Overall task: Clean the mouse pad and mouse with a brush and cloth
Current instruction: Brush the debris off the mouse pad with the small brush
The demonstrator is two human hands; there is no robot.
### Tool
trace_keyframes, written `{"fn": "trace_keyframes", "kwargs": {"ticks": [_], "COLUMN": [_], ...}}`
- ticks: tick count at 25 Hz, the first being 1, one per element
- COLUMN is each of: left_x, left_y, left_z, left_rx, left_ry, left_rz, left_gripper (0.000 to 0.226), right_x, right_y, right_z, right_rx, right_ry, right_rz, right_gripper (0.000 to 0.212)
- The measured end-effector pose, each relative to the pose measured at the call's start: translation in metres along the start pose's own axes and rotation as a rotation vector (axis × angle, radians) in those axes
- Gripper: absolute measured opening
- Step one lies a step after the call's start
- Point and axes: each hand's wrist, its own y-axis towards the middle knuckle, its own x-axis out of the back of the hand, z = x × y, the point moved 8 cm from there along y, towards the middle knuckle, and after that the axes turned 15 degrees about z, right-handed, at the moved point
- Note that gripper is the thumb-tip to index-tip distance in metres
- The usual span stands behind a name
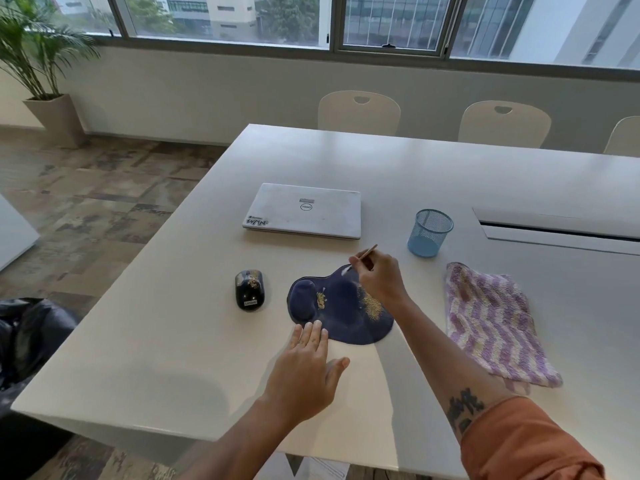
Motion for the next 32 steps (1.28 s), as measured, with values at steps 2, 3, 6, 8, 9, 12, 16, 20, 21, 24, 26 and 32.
{"fn": "trace_keyframes", "kwargs": {"ticks": [2,3,6,8,9,12,16,20,21,24,26,32], "left_x": [0.000,0.000,0.000,0.000,0.000,0.001,0.002,0.004,0.005,0.006,0.005,0.003], "left_y": [0.001,0.000,0.000,0.001,0.002,0.002,0.004,0.003,0.002,0.002,0.003,0.003], "left_z": [0.000,0.000,0.000,0.001,0.001,0.002,0.004,0.002,0.003,0.005,0.006,0.005], "left_rx": [-0.002,-0.003,0.003,0.003,0.003,0.000,0.004,0.012,0.013,0.005,0.007,0.016], "left_ry": [0.004,0.001,-0.027,-0.025,-0.024,-0.044,-0.063,-0.067,-0.070,-0.079,-0.090,-0.090], "left_rz": [0.004,0.008,0.011,0.021,0.023,0.031,0.022,0.027,0.024,0.026,0.026,0.032], "left_gripper": [0.079,0.079,0.079,0.079,0.079,0.079,0.077,0.077,0.076,0.075,0.075,0.077], "right_x": [-0.003,-0.001,0.009,0.014,0.014,0.006,0.013,0.019,0.014,0.005,0.013,0.015], "right_y": [-0.003,-0.006,-0.019,-0.021,-0.021,-0.026,-0.042,-0.045,-0.047,-0.053,-0.056,-0.056], "right_z": [-0.009,-0.016,-0.028,-0.020,-0.014,-0.004,-0.026,-0.011,-0.004,-0.006,-0.020,-0.004], "right_rx": [-0.011,-0.018,-0.022,0.012,0.040,0.102,0.029,0.081,0.106,0.084,0.030,0.084], "right_ry": [-0.076,-0.116,-0.205,-0.185,-0.143,-0.080,-0.162,-0.132,-0.114,-0.110,-0.159,-0.090], "right_rz": [0.023,0.023,-0.002,-0.024,-0.033,-0.028,-0.038,-0.045,-0.024,0.014,-0.007,-0.016], "right_gripper": [0.023,0.024,0.025,0.024,0.022,0.015,0.021,0.019,0.015,0.013,0.019,0.012]}}
